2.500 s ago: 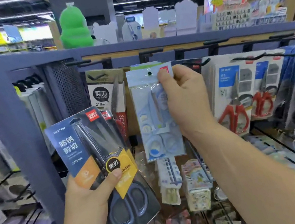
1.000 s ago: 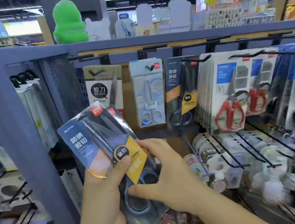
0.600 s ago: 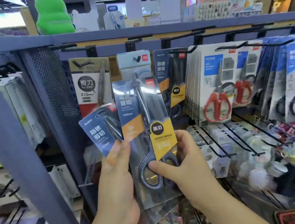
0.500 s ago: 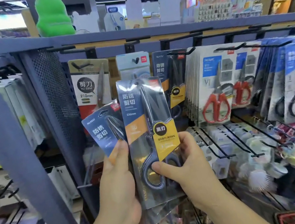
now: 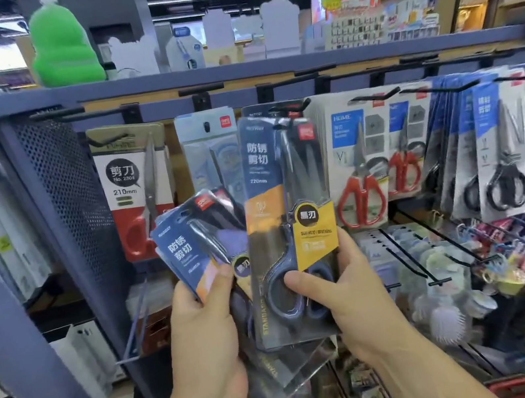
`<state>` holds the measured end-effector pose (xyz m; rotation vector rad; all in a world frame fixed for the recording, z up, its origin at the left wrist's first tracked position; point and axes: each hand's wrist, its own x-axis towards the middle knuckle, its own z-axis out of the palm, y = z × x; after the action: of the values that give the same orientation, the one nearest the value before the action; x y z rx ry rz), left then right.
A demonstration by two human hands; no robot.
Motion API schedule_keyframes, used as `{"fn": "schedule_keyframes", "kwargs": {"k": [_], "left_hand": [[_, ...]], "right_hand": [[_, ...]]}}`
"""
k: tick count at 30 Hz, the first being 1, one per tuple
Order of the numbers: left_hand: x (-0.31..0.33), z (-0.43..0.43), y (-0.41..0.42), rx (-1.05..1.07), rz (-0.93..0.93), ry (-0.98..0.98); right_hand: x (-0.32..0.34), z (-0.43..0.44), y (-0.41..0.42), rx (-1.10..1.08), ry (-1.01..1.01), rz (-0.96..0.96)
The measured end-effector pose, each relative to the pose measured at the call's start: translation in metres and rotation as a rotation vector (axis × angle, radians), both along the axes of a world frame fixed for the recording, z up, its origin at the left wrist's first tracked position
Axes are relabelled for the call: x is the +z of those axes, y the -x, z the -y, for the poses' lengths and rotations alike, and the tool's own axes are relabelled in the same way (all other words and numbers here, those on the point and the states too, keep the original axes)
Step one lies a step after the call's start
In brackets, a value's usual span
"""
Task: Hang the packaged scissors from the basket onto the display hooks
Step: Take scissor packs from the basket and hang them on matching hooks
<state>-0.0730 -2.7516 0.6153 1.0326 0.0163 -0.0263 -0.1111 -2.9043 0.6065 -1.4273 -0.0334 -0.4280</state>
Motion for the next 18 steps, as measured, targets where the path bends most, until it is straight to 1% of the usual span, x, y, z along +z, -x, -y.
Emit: {"fn": "schedule_keyframes", "kwargs": {"k": [2, 8, 12, 18], "left_hand": [[-0.001, 0.002, -0.003, 0.024, -0.016, 0.041], [0.002, 0.010, -0.001, 0.046, -0.058, 0.110], [0.001, 0.014, -0.001, 0.019, 0.016, 0.046], [0.003, 0.012, -0.006, 0.058, 0.106, -0.027]], "right_hand": [[0.006, 0.006, -0.001, -0.002, -0.017, 0.012], [0.009, 0.010, -0.007, -0.053, 0.101, -0.021], [0.010, 0.014, -0.008, -0.025, 0.117, -0.021], [0.011, 0.035, 0.006, 0.046, 0.107, 0.015]]}}
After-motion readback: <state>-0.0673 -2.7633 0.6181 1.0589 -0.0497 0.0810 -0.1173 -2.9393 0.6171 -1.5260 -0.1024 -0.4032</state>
